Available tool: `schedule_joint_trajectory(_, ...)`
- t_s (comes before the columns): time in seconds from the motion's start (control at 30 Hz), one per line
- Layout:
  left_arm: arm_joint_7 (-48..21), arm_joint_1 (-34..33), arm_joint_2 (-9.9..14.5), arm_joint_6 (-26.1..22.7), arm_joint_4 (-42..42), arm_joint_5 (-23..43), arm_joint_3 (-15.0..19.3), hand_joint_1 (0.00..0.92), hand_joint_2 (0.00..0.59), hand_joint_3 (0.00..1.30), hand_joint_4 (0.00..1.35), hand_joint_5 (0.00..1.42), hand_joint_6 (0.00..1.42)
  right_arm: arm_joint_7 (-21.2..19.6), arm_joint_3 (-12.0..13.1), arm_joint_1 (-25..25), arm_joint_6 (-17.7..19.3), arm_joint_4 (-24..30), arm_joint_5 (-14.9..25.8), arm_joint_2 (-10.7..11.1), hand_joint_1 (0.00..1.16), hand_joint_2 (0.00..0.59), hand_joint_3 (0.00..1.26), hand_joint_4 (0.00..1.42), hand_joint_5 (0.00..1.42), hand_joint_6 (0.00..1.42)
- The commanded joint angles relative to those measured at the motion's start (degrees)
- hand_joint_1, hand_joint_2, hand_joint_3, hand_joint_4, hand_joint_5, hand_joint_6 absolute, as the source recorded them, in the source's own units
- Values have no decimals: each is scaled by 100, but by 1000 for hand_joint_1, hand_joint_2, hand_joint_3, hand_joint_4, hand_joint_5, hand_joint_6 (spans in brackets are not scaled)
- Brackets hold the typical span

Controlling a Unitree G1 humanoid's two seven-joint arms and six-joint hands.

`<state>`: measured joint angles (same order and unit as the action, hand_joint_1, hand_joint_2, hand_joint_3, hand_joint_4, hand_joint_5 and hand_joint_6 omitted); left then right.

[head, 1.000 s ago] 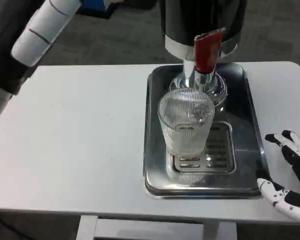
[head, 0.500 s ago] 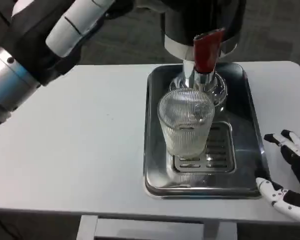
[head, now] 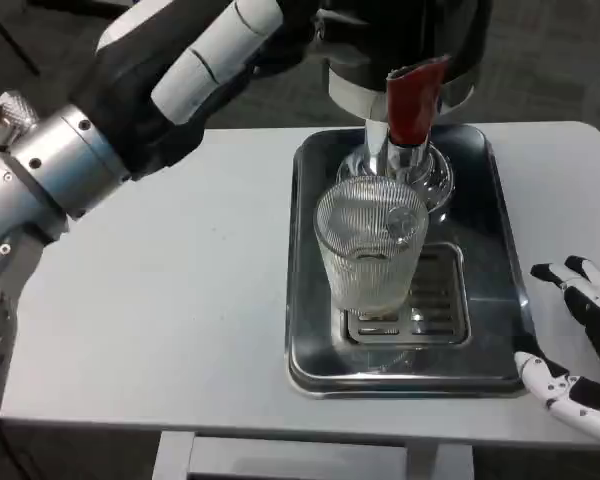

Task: Grasp the cup under the faucet to collect the drink, then remove the cup.

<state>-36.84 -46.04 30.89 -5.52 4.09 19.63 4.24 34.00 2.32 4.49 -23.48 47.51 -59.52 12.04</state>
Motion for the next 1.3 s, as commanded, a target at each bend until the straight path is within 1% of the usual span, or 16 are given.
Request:
schedule_joint_trajectory(0.03, -116, -88, -1, 110, -45, -90, -30, 0, 117, 290, 240, 348, 281, -46, 41, 35, -15, 20, 43, 20, 385, 494, 114, 0, 0, 50)
schedule_joint_trajectory(0.13, -214, -74, 17, 181, -112, -216, -168, 0, 117, 286, 238, 348, 281, -45, 44, 35, -12, 19, 45, 19, 385, 494, 114, 0, 0, 50)
schedule_joint_trajectory(0.3, -311, -41, 15, 271, -130, -419, -258, 0, 117, 283, 235, 345, 280, -41, 39, 78, -10, 26, 51, 6, 385, 494, 114, 0, 0, 50)
schedule_joint_trajectory(0.47, -277, -44, -25, 399, -143, -599, -305, 0, 117, 262, 214, 321, 257, -48, 17, 77, -19, 17, 41, -14, 385, 494, 114, 0, 0, 50)
schedule_joint_trajectory(0.67, -351, 34, -93, 511, -108, -788, -489, 0, 121, 238, 180, 294, 235, -57, 4, 87, -24, 12, 27, -28, 385, 494, 114, 0, 0, 50)
schedule_joint_trajectory(0.77, -369, 67, -98, 573, -135, -862, -584, 0, 117, 230, 171, 285, 229, -46, 20, 102, -30, 18, 44, -23, 385, 494, 114, 0, 0, 50)
schedule_joint_trajectory(0.87, -383, 70, -111, 597, -149, -902, -599, 0, 116, 228, 169, 283, 228, -41, 53, 125, -28, 29, 74, -9, 384, 491, 114, 0, 0, 50)
schedule_joint_trajectory(0.93, -423, 102, -124, 609, -110, -987, -696, 0, 116, 225, 167, 281, 228, -41, 72, 135, -26, 35, 91, -2, 382, 489, 115, 0, 0, 50)
schedule_joint_trajectory(1.07, -424, 133, -82, 688, -78, -1113, -793, 0, 115, 218, 161, 268, 227, -36, 108, 144, -24, 44, 128, 5, 380, 487, 115, 0, 0, 50)
schedule_joint_trajectory(1.3, -477, 181, 75, 924, -21, -1465, -937, 0, 115, 218, 156, 266, 220, -38, 170, 183, -17, 56, 221, 28, 377, 485, 115, 0, 0, 58)
